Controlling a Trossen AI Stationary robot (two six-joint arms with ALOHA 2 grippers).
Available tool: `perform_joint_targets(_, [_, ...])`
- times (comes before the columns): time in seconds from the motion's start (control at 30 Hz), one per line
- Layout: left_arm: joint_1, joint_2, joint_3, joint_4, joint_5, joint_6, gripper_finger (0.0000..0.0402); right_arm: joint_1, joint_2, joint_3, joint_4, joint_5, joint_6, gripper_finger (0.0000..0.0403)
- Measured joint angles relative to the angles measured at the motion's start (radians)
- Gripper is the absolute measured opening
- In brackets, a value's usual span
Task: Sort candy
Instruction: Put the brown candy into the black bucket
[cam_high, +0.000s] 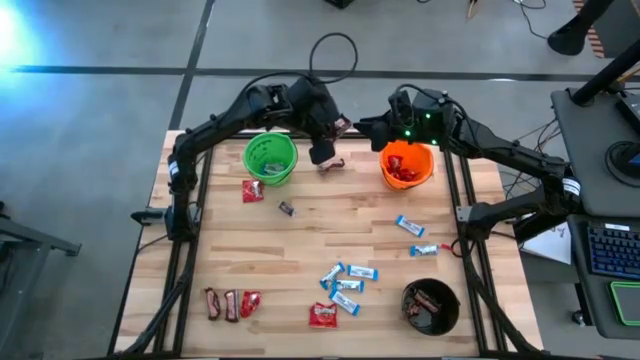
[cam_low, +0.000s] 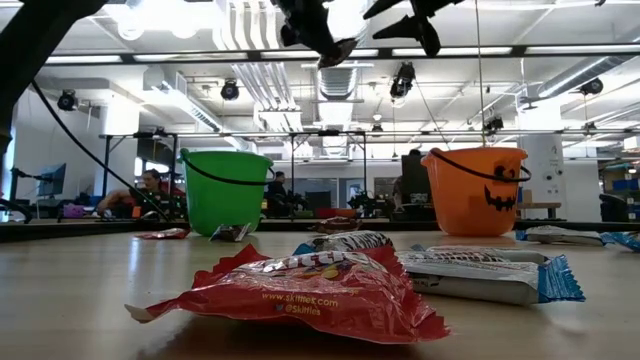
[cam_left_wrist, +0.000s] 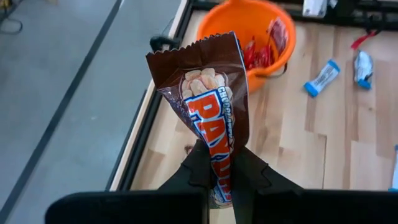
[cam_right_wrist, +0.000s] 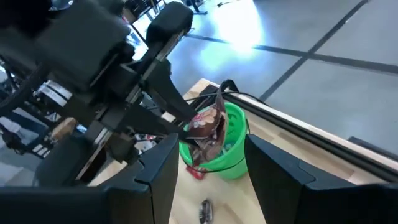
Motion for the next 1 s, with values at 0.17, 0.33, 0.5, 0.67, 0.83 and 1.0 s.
perform_joint_targets(0.17, [-0.011, -0.001, 0.000, 0.039, 0.005, 0.015, 0.0004, 0.000, 0.000, 0.000, -0.001, -0.001, 0.041, 0.0173])
perform_joint_targets(0.33, [-0.012, -0.001, 0.000, 0.047, 0.005, 0.027, 0.0003, 0.000, 0.000, 0.000, -0.002, -0.002, 0.056, 0.0173])
perform_joint_targets(0.5, [-0.019, -0.001, 0.000, 0.115, 0.007, 0.036, 0.0003, 0.000, 0.005, 0.000, -0.006, -0.009, 0.071, 0.0173])
perform_joint_targets(0.67, [-0.019, -0.001, 0.000, 0.136, 0.062, 0.045, 0.0003, 0.000, 0.020, 0.000, 0.002, -0.012, 0.084, 0.0173])
perform_joint_targets(0.83, [-0.019, -0.001, 0.000, 0.137, 0.065, 0.045, 0.0003, 0.003, 0.027, 0.000, 0.013, -0.023, 0.078, 0.0173])
perform_joint_targets(1.0, [-0.019, 0.006, 0.000, 0.144, 0.076, 0.051, 0.0003, 0.007, 0.028, 0.000, 0.074, -0.038, 0.075, 0.0173])
